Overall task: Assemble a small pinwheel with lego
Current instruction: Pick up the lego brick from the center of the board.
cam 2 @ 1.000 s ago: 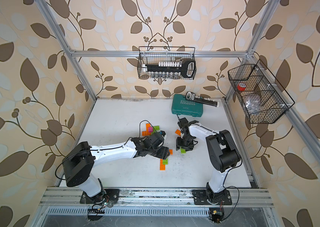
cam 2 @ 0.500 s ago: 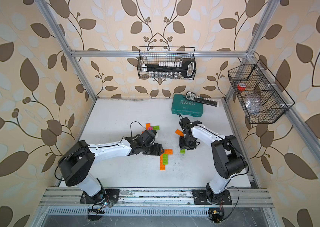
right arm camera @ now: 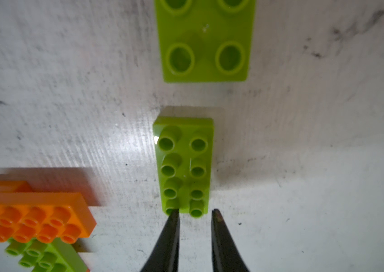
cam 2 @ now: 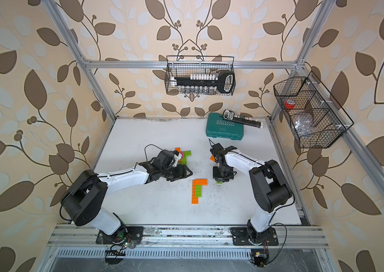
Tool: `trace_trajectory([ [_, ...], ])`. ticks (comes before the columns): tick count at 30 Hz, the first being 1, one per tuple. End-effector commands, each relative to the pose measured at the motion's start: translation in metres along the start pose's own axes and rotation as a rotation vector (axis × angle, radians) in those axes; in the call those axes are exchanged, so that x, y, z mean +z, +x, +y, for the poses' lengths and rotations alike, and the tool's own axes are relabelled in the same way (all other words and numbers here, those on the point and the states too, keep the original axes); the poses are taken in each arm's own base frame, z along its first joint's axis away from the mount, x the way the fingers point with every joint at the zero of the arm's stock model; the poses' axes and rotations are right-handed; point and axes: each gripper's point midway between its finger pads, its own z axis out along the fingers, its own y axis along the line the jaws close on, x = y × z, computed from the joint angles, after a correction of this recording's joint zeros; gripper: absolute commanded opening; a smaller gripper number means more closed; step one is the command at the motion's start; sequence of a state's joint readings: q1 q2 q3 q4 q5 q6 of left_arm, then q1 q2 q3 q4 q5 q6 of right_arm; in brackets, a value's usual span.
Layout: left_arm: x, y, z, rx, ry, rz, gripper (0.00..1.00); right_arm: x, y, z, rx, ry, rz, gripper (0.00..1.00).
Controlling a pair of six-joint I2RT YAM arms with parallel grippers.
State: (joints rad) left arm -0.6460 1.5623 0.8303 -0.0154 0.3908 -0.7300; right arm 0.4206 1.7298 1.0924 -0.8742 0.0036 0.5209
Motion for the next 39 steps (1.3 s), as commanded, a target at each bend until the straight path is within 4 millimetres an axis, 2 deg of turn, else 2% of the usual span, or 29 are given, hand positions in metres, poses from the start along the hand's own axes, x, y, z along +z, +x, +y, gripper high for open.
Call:
trace_trajectory([
  [1, -0.01, -0.004, -0.009, 0.006, 0.044, -0.019, 0.69, -0.001, -0.005, -0.002, 0.004, 0.033, -0.005, 0.2],
  [15, -0.009, -0.003, -0.008, 0.016, 0.036, -0.004, 0.69, 0.008, -0.007, -0.004, 0.001, 0.057, 0.009, 0.16],
  [24, -0.012, 0.011, -0.001, 0.088, -0.042, 0.019, 0.68, 0.014, -0.003, -0.005, -0.005, 0.06, 0.029, 0.1],
  [30, -0.007, 0.033, -0.001, 0.217, -0.148, 0.064, 0.67, 0.017, -0.003, -0.002, -0.008, 0.047, 0.038, 0.08],
  [36, 0.013, 0.067, 0.001, 0.311, -0.208, 0.137, 0.56, 0.012, -0.002, 0.0, -0.01, 0.028, 0.029, 0.08],
  [39, 0.019, 0.074, 0.005, 0.323, -0.23, 0.148, 0.51, 0.01, -0.002, 0.0, -0.009, 0.028, 0.025, 0.08],
])
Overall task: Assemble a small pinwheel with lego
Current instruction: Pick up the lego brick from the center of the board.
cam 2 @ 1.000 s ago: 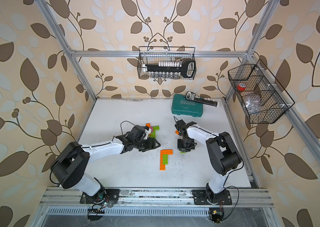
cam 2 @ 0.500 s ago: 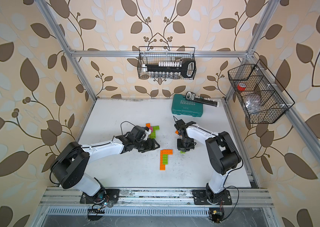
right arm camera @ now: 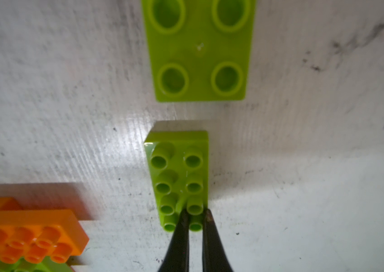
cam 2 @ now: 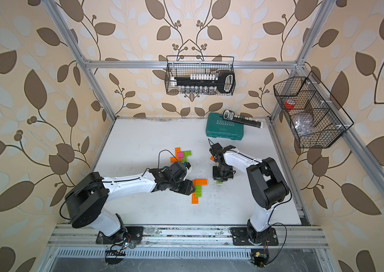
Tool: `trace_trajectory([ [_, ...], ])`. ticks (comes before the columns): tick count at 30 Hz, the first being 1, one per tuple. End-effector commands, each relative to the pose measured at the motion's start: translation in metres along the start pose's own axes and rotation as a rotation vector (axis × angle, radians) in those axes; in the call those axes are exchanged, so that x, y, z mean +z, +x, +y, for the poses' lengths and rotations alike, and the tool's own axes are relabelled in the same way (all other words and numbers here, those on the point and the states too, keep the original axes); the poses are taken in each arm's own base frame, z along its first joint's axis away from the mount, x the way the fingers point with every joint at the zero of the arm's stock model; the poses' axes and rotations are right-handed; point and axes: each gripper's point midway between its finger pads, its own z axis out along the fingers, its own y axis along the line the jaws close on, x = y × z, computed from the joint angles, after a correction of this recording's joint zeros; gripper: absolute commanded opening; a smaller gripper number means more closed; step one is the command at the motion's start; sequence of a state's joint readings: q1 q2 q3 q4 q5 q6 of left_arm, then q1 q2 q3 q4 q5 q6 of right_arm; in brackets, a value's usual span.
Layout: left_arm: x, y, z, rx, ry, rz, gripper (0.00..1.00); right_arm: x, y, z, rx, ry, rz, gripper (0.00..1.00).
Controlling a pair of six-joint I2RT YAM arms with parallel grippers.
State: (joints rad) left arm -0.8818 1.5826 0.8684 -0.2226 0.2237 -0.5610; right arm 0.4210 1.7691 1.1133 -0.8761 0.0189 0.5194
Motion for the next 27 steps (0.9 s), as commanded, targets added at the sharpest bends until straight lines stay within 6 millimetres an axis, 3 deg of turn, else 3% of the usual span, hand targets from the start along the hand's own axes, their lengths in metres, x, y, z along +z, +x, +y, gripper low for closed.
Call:
trace_trajectory([
  [1, 0.005, 0.0, 0.008, 0.027, -0.065, -0.005, 0.5, 0.003, 0.003, 0.0, -0.007, 0.004, 0.014, 0.08],
  [8, 0.011, 0.008, 0.009, 0.029, -0.071, 0.01, 0.39, -0.002, 0.002, 0.0, -0.005, -0.003, 0.003, 0.07],
  [13, 0.01, 0.013, 0.022, 0.027, -0.13, 0.01, 0.29, -0.012, 0.003, -0.002, -0.011, 0.006, -0.014, 0.07],
  [20, 0.005, 0.021, 0.035, 0.026, -0.172, 0.007, 0.26, -0.02, 0.008, 0.001, -0.026, 0.001, -0.018, 0.07],
  [27, 0.011, 0.026, 0.031, 0.032, -0.163, 0.019, 0.26, -0.035, 0.008, 0.016, -0.026, -0.037, -0.048, 0.07],
])
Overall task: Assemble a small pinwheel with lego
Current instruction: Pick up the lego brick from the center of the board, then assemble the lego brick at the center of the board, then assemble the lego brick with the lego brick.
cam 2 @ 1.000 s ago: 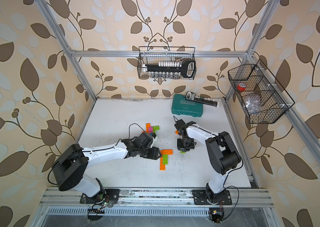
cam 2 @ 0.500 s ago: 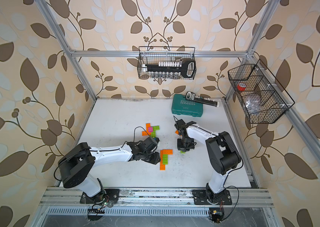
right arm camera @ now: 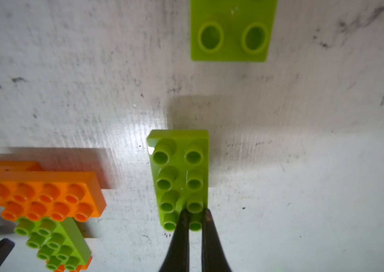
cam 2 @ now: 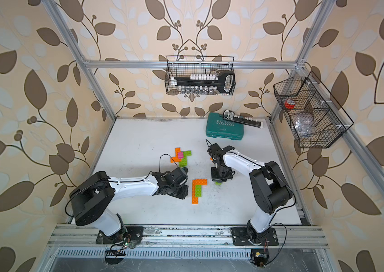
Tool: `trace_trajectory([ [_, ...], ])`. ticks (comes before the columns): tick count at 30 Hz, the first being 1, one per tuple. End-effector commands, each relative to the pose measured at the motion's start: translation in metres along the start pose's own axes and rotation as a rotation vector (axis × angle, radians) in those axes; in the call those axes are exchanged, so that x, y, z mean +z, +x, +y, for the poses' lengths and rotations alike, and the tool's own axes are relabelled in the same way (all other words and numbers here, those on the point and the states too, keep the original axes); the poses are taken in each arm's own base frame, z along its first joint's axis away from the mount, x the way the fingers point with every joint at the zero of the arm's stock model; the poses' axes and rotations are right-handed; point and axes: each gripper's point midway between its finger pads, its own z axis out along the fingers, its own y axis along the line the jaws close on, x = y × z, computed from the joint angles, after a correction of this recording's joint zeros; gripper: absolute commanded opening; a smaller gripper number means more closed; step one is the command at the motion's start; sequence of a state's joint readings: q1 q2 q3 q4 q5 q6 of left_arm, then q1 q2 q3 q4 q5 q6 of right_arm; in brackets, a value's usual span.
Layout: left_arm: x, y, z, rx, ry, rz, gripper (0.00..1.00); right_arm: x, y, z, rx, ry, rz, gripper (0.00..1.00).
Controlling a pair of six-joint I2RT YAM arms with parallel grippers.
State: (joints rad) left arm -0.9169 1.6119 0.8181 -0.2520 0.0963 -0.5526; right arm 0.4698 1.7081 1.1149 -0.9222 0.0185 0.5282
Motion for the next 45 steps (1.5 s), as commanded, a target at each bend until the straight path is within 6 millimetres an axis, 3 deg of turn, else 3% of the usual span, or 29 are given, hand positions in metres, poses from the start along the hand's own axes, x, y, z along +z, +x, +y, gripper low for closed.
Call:
trace_trajectory([
  [1, -0.002, 0.002, -0.003, 0.013, -0.007, -0.007, 0.26, -0.019, -0.005, 0.008, 0.016, -0.032, -0.038, 0.07],
  [17, 0.011, 0.006, -0.034, 0.057, 0.026, 0.015, 0.27, -0.027, -0.001, 0.011, 0.025, -0.045, -0.049, 0.06],
  [23, 0.006, 0.005, -0.032, 0.047, 0.017, -0.002, 0.27, -0.036, -0.003, 0.014, 0.019, -0.027, -0.075, 0.06],
  [27, -0.01, -0.001, -0.021, 0.019, -0.006, -0.061, 0.27, -0.049, -0.003, 0.03, -0.027, -0.023, -0.108, 0.06],
  [32, -0.037, -0.013, 0.006, -0.104, 0.032, -0.146, 0.29, -0.059, 0.003, 0.068, -0.133, -0.053, -0.138, 0.06],
  [38, -0.066, -0.027, 0.053, -0.29, 0.089, -0.224, 0.35, -0.05, 0.015, 0.113, -0.254, -0.052, -0.11, 0.06],
  [45, -0.083, -0.028, 0.07, -0.342, 0.106, -0.257, 0.37, -0.03, 0.021, 0.14, -0.304, -0.039, -0.064, 0.06],
])
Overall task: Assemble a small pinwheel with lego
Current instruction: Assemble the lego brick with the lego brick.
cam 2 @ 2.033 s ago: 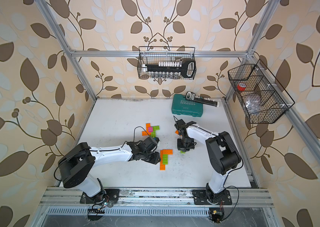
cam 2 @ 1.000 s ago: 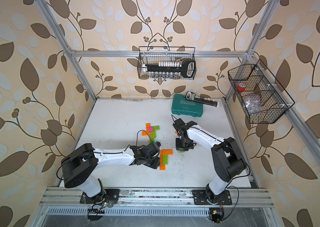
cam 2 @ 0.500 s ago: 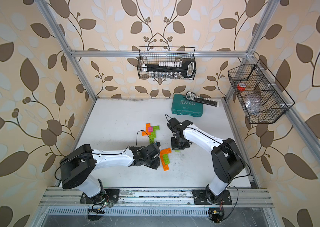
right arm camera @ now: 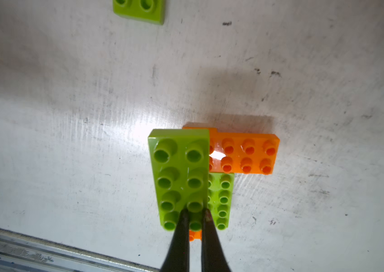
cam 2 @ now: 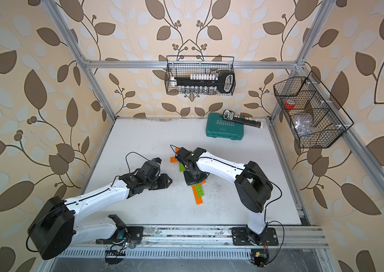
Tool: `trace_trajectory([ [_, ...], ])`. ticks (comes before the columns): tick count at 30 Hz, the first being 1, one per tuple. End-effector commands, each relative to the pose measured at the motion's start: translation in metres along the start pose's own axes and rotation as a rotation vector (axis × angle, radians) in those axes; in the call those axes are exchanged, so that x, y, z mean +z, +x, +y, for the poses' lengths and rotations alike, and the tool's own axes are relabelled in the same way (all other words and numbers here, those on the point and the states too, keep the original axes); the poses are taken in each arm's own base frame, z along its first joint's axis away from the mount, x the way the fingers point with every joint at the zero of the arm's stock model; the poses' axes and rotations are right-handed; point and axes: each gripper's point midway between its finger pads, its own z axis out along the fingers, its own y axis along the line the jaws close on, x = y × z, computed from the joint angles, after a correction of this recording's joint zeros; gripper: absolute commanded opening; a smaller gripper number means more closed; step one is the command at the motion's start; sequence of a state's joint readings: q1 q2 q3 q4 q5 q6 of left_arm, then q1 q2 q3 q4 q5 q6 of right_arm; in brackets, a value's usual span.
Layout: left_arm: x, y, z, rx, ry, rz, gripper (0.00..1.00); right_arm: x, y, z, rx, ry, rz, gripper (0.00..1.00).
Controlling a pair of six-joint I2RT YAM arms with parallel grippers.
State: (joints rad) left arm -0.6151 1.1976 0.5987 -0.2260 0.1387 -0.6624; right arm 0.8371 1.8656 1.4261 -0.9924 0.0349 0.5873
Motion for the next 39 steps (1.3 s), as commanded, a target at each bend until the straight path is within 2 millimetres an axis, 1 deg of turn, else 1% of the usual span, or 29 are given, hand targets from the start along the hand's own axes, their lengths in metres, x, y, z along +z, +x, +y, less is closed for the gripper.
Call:
trace_trajectory([
  [1, -0.007, 0.003, -0.004, -0.008, 0.037, 0.015, 0.37, 0.005, -0.002, 0.005, 0.0, 0.005, 0.023, 0.06],
  [8, -0.007, 0.005, -0.003, 0.001, 0.033, 0.026, 0.37, 0.022, -0.002, 0.01, -0.01, -0.001, 0.057, 0.06],
  [16, -0.006, 0.005, -0.003, 0.007, 0.029, 0.028, 0.38, 0.029, -0.006, 0.013, -0.024, 0.006, 0.062, 0.06],
  [22, -0.004, 0.005, -0.002, 0.004, 0.027, 0.032, 0.38, 0.036, -0.008, 0.009, -0.024, 0.022, 0.072, 0.06],
  [29, -0.002, 0.005, -0.002, 0.006, 0.023, 0.032, 0.38, 0.04, -0.009, -0.001, -0.01, 0.033, 0.086, 0.06],
  [39, 0.0, 0.005, -0.002, 0.006, 0.021, 0.037, 0.38, 0.052, -0.006, -0.004, -0.013, 0.05, 0.116, 0.06],
])
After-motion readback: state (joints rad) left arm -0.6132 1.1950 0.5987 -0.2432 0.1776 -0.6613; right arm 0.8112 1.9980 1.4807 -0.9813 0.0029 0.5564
